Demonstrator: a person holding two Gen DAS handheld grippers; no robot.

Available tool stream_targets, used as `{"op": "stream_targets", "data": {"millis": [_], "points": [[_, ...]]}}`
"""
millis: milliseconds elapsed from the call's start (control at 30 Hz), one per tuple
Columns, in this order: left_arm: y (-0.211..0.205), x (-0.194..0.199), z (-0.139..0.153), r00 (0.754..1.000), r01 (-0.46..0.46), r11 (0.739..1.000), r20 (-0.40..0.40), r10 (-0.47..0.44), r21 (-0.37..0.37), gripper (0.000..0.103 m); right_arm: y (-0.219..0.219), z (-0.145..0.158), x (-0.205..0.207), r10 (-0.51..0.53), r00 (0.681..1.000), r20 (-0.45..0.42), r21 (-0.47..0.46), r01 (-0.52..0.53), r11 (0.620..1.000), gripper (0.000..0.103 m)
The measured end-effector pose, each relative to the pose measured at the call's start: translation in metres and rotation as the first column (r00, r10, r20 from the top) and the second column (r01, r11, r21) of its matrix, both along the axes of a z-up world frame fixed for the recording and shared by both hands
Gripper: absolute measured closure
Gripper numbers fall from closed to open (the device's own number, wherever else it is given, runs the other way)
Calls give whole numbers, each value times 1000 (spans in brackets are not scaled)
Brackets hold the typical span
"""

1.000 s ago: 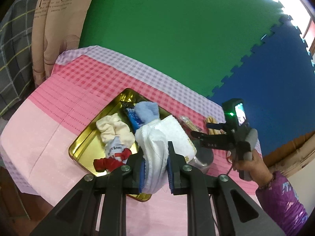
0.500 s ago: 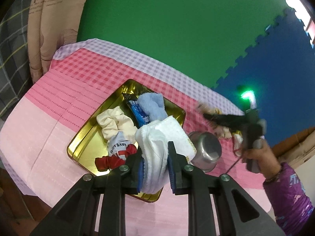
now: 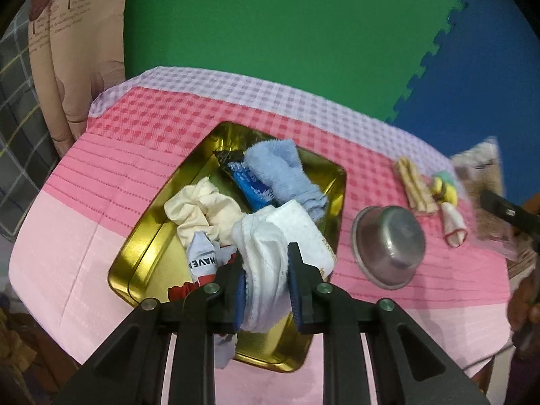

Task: Organize soft objects
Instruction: 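Carry the white cloth into the tin with the left tool while the right tool grasps the toothpick pack, then carry the toothpick pack into the tin with the right tool and release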

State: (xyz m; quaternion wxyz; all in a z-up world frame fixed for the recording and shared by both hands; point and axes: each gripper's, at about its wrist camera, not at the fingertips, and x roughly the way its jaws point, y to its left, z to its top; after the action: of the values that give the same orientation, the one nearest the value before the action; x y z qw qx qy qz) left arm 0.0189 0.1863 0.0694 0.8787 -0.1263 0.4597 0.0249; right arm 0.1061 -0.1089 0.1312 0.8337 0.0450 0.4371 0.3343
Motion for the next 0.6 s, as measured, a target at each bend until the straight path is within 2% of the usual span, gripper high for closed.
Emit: {"op": "stream_targets", "data": {"millis": [200,267,333,400,467,567,600], "points": [[-3,0,-12,1000,10,1000,-4,-10,17,79,-2,-1,-25,9,1000,-8,9,-9,1000,81],[-6,-2,-12,1000,10,999,-4,-10,36,66,3,-1,-30,21,1000,-5,5,-21,1000,81],[-9,-7,-8,1000,8,999,7,-8,53,37,8,0,-33,30,1000,-5,13,-30,999,81],[-10,-14,0,999,-13,997,35,10,83,29,15,1,-35,45,999,-4,13,-45,999,81],[-9,-24,9,998,-48,994,51,43,96,27,25,1,-35,61,998,-5,17,-61,998,81],[-3,-53,23,984,-157,983,98,148,92,22,41,1,-31,82,996,-27,42,-81,996,81],[-3,-63,24,979,-186,978,108,175,98,16,48,0,-29,92,995,-38,56,-90,994,81]]}}
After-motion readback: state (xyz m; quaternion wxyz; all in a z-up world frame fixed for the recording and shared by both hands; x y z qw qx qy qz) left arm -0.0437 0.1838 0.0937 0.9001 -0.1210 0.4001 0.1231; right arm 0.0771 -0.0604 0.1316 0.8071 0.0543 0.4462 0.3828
